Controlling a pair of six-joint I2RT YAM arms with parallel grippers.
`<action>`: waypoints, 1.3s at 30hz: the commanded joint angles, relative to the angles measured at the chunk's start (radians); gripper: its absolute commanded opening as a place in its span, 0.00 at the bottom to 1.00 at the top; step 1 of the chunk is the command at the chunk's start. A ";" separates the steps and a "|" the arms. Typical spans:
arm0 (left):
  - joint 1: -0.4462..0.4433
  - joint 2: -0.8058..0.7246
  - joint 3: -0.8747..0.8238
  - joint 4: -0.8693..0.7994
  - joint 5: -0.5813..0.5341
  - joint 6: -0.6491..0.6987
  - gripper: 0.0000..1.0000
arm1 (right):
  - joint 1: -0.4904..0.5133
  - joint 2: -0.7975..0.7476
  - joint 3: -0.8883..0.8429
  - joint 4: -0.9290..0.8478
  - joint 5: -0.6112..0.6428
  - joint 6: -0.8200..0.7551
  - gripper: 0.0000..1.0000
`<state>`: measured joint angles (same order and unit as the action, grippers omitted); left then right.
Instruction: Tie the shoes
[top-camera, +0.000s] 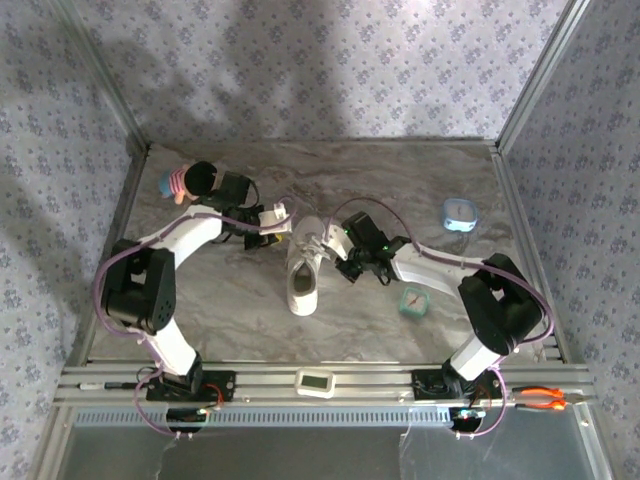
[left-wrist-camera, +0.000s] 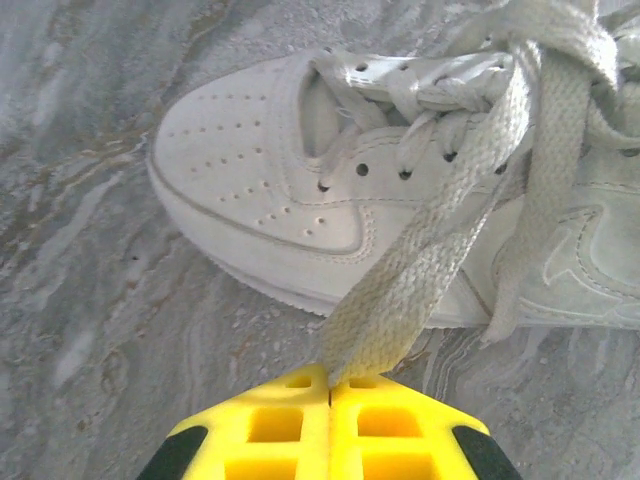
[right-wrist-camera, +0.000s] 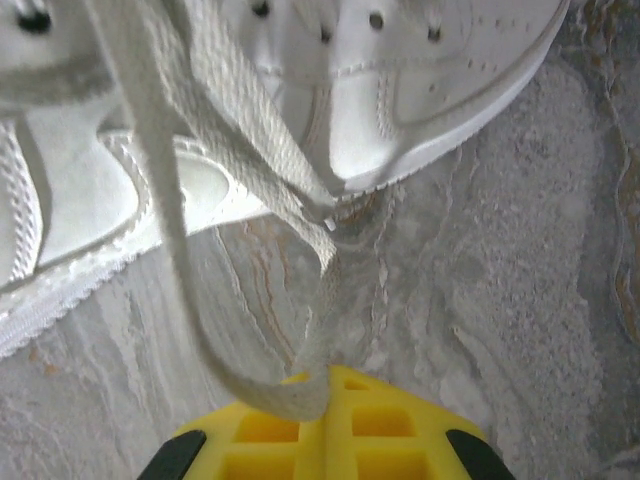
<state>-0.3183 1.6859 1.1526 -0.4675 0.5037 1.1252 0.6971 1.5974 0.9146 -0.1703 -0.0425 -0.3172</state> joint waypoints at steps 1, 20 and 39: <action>0.007 -0.031 -0.018 -0.008 -0.004 -0.009 0.00 | 0.007 -0.027 0.043 -0.110 0.052 0.049 0.00; 0.021 -0.110 -0.043 -0.030 -0.077 -0.108 0.00 | 0.021 -0.050 0.201 -0.380 0.157 0.125 0.00; 0.038 -0.183 -0.142 -0.012 -0.162 -0.158 0.00 | 0.001 -0.011 0.236 -0.498 0.137 0.173 0.00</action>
<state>-0.2871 1.5349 1.0256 -0.4713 0.3458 0.9810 0.7055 1.5753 1.1194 -0.6209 0.0914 -0.1638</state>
